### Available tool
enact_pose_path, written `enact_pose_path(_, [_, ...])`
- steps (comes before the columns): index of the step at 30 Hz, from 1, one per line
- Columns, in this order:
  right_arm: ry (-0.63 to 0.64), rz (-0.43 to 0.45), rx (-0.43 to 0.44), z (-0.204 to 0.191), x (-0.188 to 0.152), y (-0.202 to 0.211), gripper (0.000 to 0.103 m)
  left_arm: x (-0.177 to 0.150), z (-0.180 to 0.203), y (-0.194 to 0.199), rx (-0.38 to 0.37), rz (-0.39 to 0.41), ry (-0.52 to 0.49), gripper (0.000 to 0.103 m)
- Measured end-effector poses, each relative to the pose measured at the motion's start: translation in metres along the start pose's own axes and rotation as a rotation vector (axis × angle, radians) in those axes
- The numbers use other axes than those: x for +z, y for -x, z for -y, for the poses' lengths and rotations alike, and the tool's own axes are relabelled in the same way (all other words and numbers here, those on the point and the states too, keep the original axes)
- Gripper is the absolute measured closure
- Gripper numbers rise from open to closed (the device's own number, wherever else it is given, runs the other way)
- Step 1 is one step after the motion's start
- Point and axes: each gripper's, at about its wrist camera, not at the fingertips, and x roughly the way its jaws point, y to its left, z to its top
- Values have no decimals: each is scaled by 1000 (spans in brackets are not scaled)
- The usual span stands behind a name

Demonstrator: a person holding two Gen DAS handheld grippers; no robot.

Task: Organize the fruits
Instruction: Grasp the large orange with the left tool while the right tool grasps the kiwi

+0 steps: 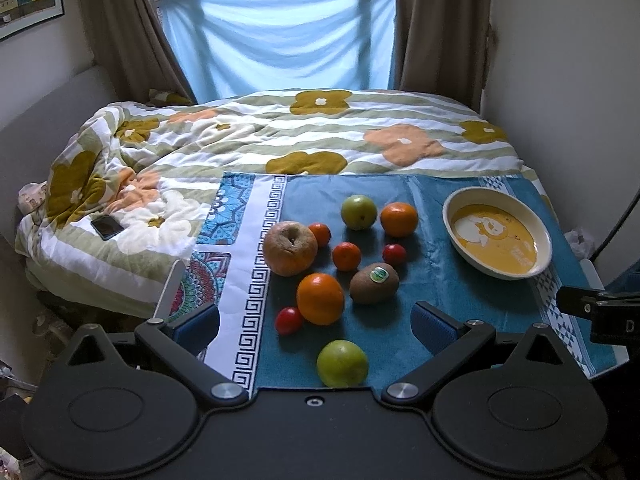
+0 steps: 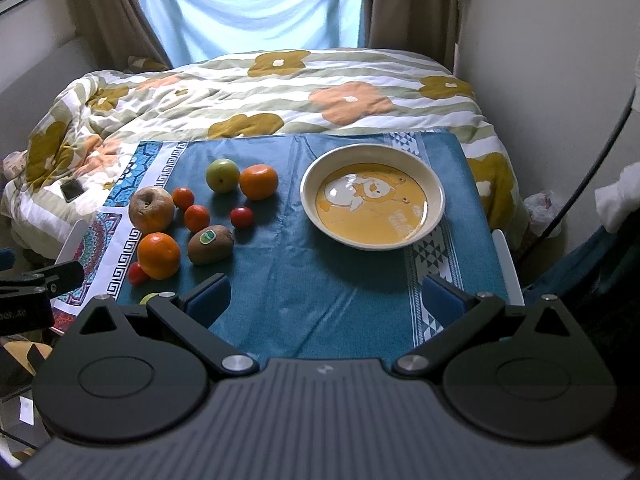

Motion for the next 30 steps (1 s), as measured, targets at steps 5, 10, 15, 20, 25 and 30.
enact_pose_path(5, [73,5,57,-5,12,-15,0,5,-6,-14,35,6,11,0])
enact_pose_path(10, [183,9,159,-13,21,-48,0,8,-4,-39,52,-5,-5,0])
enact_pose_path(15, [289,-1,260,-19,24,-87,0,5,-1,-69,38,-20,-79,0])
enact_pose_path(20, [343,-17,314,-25,30,-128,0,0,-2,-107,0,-74,-147,1])
enact_pose_path(25, [330,-39,347,-35,33,-162,0,-2,0,-145,-26,-126,-209,6])
enact_pose_path(30, [290,-73,353,-46,34,-188,0,-4,2,-175,-72,-168,-266,11])
